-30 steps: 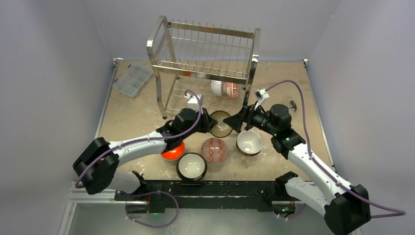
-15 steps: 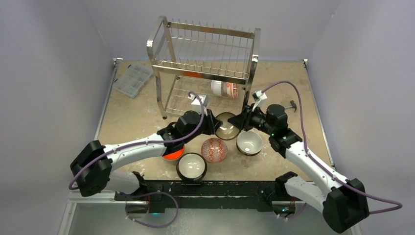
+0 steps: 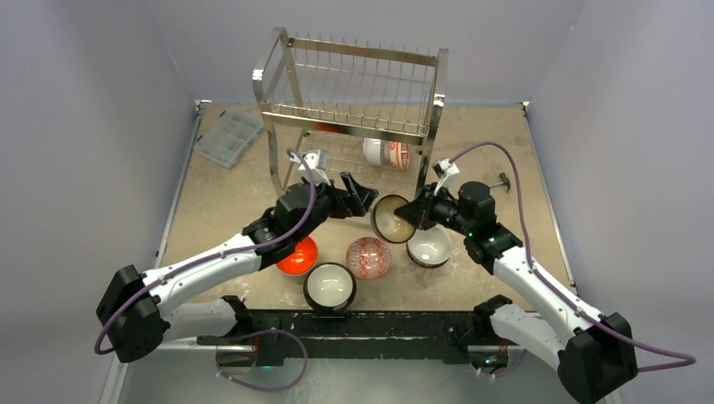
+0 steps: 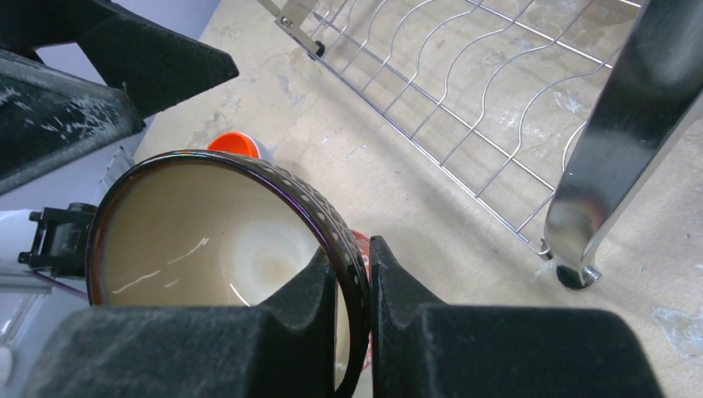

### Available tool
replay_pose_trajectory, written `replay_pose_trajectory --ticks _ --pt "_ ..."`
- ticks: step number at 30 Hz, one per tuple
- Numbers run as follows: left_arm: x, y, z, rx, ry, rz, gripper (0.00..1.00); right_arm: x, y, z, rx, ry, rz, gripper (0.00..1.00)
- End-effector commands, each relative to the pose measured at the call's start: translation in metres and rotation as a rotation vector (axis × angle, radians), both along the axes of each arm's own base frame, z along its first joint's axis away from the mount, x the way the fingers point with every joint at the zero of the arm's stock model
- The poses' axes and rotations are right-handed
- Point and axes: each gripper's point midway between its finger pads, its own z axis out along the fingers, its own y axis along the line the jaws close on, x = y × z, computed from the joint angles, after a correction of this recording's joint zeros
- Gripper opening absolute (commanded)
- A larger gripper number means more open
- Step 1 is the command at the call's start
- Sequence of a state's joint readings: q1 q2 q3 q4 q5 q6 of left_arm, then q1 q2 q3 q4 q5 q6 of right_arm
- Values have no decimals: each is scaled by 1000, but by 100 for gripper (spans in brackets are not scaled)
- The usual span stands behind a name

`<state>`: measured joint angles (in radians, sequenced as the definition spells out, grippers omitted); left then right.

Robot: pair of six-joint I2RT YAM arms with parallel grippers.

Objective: Load the bowls into the dish rack
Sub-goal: Place the bowl in the dish rack.

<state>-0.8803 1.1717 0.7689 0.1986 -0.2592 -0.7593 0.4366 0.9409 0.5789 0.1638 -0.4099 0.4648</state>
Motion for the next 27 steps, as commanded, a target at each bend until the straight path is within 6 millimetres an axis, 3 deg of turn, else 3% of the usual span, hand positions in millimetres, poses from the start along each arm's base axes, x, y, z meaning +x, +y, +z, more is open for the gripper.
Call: replay_pose_trajectory --ticks 1,6,13,23,27 --pt "-9 9 4 -119 41 -94 98 0 8 35 90 -95 32 0" --pt "-34 0 17 -318 20 -303 98 -2 11 40 111 -109 59 0" --pt "-68 -17 18 -462 64 -513 98 -5 14 51 137 -145 88 0" --pt "-85 -48 3 -433 138 -584 96 -6 17 58 152 -162 106 0" --pt "-88 -56 -4 -442 167 -595 88 -6 17 59 154 -163 107 0"
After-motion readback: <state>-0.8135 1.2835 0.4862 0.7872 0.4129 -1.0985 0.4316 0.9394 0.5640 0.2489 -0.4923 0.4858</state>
